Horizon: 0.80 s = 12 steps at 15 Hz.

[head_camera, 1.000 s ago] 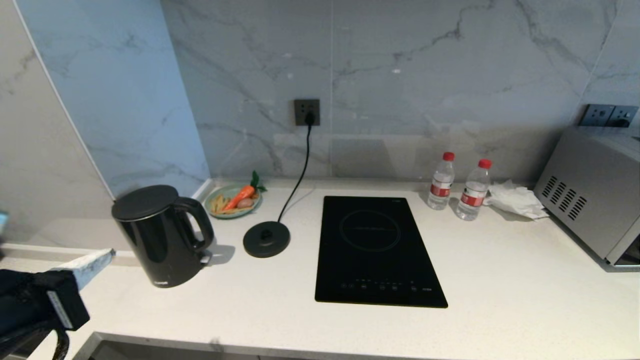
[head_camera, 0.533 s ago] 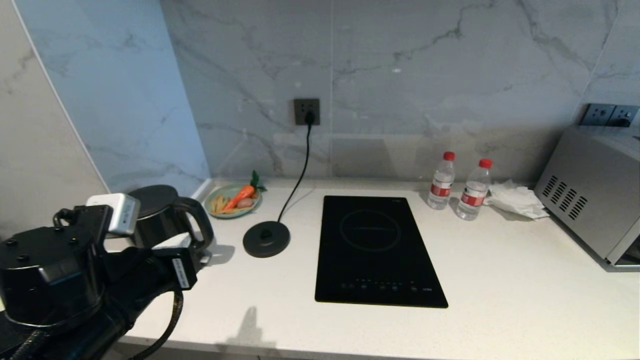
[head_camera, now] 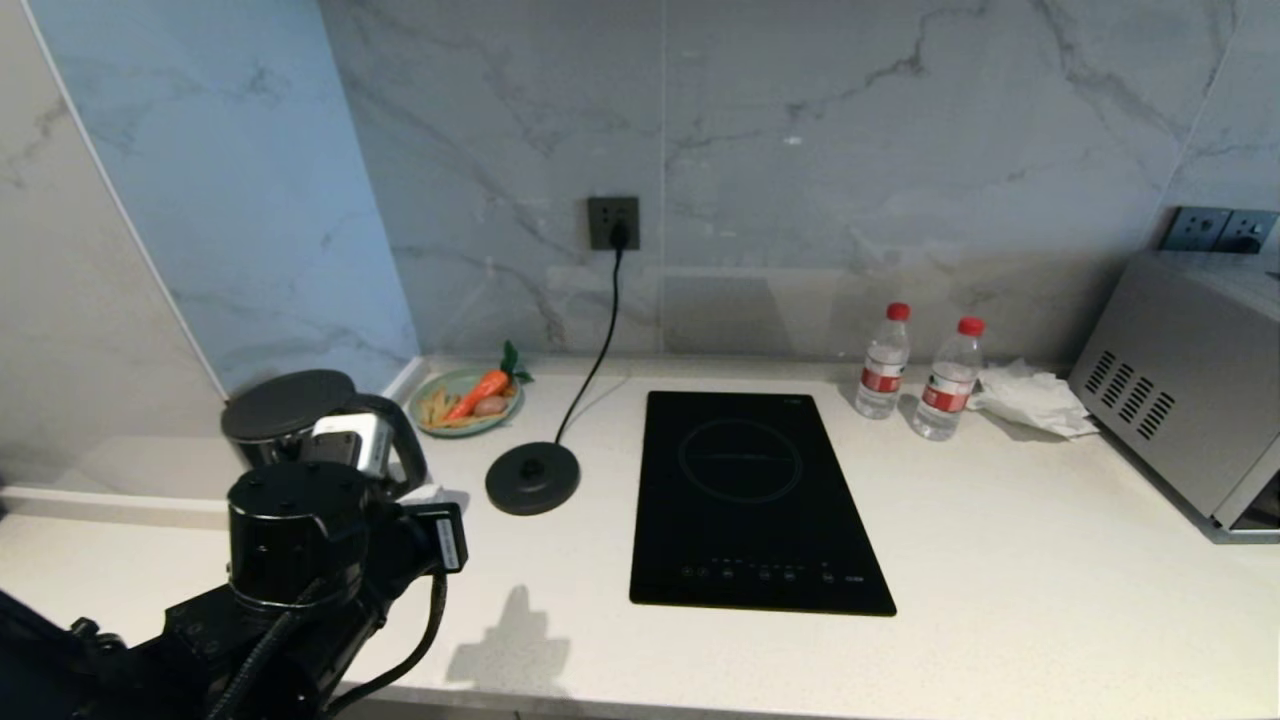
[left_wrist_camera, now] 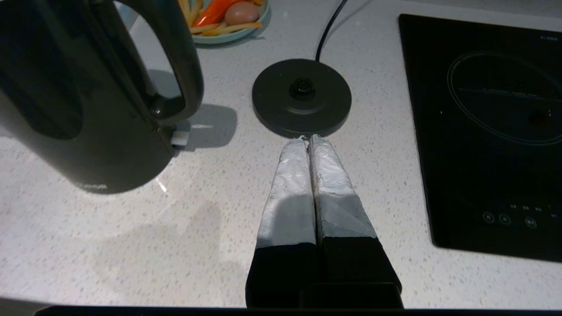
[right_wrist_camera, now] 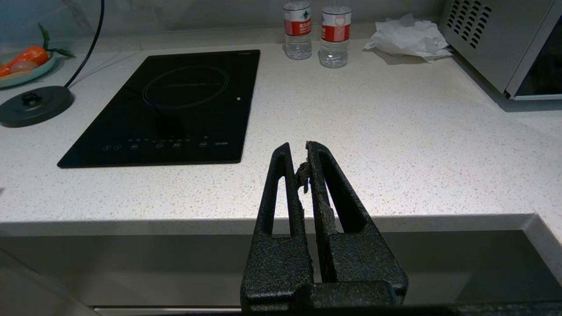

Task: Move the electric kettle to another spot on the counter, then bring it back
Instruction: Grab the kettle

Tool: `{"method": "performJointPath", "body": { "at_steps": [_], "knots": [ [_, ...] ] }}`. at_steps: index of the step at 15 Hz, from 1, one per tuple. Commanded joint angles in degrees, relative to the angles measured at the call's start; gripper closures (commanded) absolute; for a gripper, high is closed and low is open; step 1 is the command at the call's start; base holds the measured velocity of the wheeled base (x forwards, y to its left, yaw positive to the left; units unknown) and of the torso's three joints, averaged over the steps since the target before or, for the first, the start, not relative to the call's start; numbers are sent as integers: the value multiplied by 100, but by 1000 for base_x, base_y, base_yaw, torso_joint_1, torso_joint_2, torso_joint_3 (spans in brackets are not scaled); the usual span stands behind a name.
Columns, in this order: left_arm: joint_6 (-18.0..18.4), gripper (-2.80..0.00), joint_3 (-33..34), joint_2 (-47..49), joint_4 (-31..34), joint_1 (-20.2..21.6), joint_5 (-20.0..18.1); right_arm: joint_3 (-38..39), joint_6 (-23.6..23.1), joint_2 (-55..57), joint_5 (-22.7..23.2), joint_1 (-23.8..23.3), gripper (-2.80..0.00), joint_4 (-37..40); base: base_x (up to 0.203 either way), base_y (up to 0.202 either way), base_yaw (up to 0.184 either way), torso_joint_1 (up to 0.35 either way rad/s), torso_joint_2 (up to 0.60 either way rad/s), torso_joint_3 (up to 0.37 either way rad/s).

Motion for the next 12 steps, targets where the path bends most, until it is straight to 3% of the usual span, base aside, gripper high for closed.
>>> {"method": "performJointPath", "body": {
  "at_steps": [1, 3, 8, 12],
  "knots": [
    [122, 0, -112, 763, -548, 83, 10, 0, 0, 9, 0, 0, 0, -2, 0, 0, 0, 0, 0, 0],
    [336, 0, -312, 1034, -907, 319, -4, 0, 0, 9, 0, 0, 0, -2, 0, 0, 0, 0, 0, 0],
    [608, 0, -589, 1407, -967, 886, -107, 0, 0, 9, 0, 0, 0, -2, 0, 0, 0, 0, 0, 0],
    [687, 0, -748, 1610, -969, 879, -161, 0, 0, 9, 0, 0, 0, -2, 0, 0, 0, 0, 0, 0]
  ]
}}
